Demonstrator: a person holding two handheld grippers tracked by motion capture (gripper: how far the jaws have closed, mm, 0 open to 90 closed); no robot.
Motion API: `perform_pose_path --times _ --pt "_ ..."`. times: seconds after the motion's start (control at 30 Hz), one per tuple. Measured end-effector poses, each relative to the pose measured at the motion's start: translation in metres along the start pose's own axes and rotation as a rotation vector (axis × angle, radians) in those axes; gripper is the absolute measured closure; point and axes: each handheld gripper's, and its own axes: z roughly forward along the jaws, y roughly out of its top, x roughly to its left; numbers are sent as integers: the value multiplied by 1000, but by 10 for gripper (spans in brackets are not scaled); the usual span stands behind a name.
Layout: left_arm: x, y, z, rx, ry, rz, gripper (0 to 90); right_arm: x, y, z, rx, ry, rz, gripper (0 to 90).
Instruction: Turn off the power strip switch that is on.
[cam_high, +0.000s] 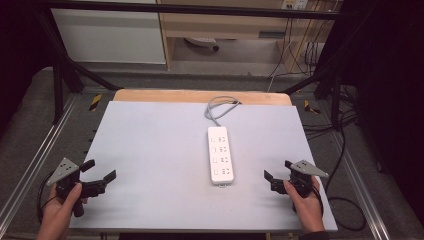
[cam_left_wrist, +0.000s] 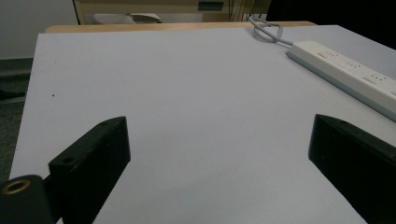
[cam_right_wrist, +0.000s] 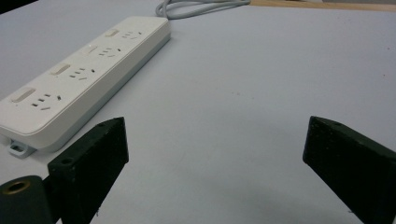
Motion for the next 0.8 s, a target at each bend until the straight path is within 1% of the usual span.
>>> perform_pose_path --times 0.2,0.3,0.37,0.4,0.47,0.53,0.57,0.63,0.7,0.77,0.8 --pt "-1 0 1 6 -5 2 55 3 2 1 -5 0 2 54" --pt "-2 -1 2 13 -4 11 55 4 3 1 -11 -1 2 54" --pt "-2 -1 2 14 -8 12 55 6 5 1 -14 -10 11 52" --pt "-3 -1 2 19 -8 9 55 7 7 1 -12 -6 18 50" --pt "-2 -1 2 25 -8 13 55 9 10 2 -14 -10 39 46" --pt "-3 -1 3 20 -12 11 55 12 16 4 -18 -11 58 35" --pt "-3 -1 3 25 -13 17 55 13 19 4 -22 -11 61 33" --pt "-3 -1 4 29 -14 15 55 16 25 6 -30 -11 66 29" --pt "-4 -2 4 33 -15 18 55 18 30 8 -32 -14 87 32" --pt "-4 -2 5 32 -17 20 55 19 32 9 -30 -10 96 32" --pt "-4 -2 5 32 -18 22 55 22 35 10 -36 2 101 32"
